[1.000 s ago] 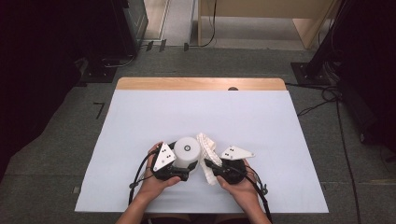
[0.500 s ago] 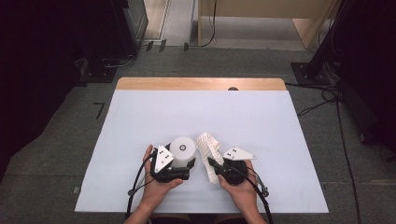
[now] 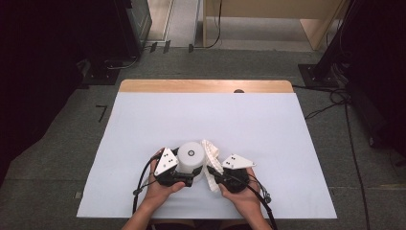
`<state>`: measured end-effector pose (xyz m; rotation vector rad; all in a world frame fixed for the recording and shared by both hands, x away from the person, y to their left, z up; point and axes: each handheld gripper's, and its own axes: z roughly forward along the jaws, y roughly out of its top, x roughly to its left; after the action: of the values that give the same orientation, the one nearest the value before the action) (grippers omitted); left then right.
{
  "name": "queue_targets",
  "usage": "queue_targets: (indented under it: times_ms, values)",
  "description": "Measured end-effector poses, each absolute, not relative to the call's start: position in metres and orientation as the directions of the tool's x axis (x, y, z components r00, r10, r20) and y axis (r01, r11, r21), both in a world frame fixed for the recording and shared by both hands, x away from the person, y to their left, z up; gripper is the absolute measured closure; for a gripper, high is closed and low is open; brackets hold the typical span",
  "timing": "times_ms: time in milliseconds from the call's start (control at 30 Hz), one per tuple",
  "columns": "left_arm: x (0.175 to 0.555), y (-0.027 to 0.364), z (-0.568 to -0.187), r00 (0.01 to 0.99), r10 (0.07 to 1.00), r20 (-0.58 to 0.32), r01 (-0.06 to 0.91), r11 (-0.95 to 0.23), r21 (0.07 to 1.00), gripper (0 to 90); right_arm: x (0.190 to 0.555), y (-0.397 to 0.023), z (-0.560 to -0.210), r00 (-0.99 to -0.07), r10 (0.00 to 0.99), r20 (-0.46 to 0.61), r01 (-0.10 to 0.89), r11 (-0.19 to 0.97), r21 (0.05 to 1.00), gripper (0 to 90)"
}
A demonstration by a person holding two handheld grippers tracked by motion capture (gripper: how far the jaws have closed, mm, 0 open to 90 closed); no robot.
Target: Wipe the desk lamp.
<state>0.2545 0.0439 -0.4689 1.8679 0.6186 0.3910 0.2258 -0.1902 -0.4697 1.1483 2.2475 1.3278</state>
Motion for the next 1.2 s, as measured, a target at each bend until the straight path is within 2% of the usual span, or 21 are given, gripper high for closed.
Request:
queue_targets:
  times_ms: [167,467,733,1033,1200]
  values:
    - [0.258,0.049,-0.469,0.827,0.561,-0.036,0.236,-0.288,0.928,7.4,0.227,-0.194,-0.471,-0.645,0.749,0.154,0.486,0.247,0.838,74.3]
    - [0.250,0.049,-0.463,0.793,0.609,-0.008,0.235,-0.295,0.926,3.9,0.227,-0.191,-0.476,-0.635,0.759,0.145,0.518,0.278,0.809,74.3]
    - [0.253,0.056,-0.457,0.757,0.653,-0.026,0.245,-0.247,0.938,1.5,0.228,-0.188,-0.479,-0.640,0.752,0.156,0.529,0.284,0.800,74.4]
    - [0.240,0.057,-0.451,0.731,0.682,0.019,0.204,-0.245,0.948,0.0,0.229,-0.188,-0.483,-0.632,0.757,0.167,0.542,0.278,0.793,74.2]
    - [0.232,0.060,-0.449,0.714,0.700,-0.025,0.218,-0.187,0.958,0.0,0.228,-0.187,-0.482,-0.632,0.758,0.163,0.540,0.279,0.794,74.0]
